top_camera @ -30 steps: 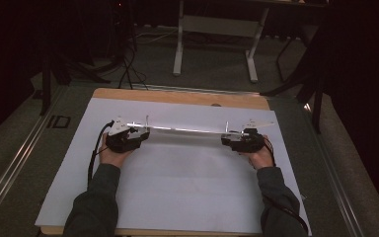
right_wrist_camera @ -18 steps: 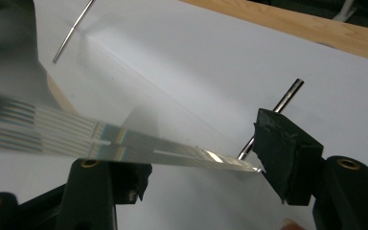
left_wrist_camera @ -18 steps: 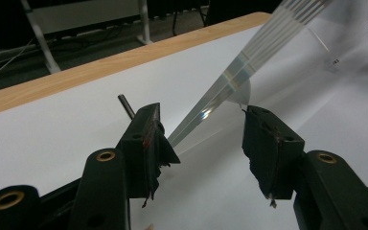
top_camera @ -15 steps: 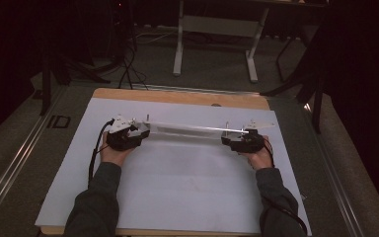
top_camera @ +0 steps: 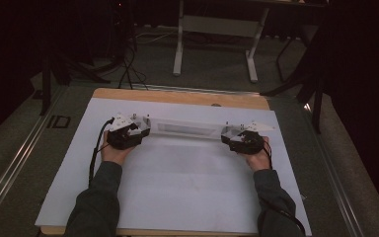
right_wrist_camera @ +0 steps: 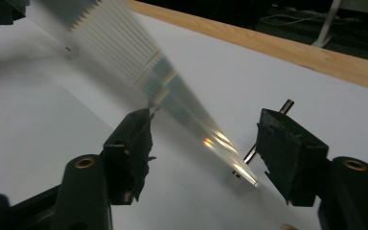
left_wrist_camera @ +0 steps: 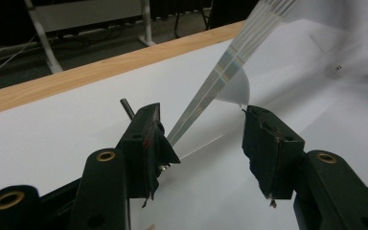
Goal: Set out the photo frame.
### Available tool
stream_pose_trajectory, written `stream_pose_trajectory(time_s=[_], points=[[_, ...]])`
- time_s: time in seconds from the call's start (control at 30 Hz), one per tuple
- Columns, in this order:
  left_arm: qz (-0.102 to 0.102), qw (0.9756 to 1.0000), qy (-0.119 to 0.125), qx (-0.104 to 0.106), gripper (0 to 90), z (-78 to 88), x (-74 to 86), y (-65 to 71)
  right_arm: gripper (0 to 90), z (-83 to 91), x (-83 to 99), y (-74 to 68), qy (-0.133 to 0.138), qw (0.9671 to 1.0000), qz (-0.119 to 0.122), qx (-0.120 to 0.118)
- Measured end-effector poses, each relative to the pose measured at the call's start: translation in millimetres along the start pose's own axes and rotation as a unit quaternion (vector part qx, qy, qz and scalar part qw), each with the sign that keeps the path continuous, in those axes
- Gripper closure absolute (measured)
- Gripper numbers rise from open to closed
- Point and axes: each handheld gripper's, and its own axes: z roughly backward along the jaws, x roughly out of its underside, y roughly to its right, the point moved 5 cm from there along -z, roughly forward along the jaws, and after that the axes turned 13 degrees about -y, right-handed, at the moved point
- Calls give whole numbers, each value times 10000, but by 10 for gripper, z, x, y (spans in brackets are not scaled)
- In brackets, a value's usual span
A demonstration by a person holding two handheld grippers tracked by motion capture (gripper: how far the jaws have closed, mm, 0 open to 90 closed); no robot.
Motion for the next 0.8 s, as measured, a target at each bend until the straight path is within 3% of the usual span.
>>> stream_pose_trajectory(time_s=[0.33, 0.63, 0.8], points=[[104, 9999, 17, 16, 491, -13, -25, -18, 403, 6, 7, -16, 230, 9996, -131, 28], [308, 9995, 105, 62, 497, -34, -64, -55, 463, 22, -55, -55, 331, 9989, 65, 325], [298, 9995, 94, 45, 499, -42, -80, -65, 470, 20, -78, -56, 329, 9983, 150, 448]])
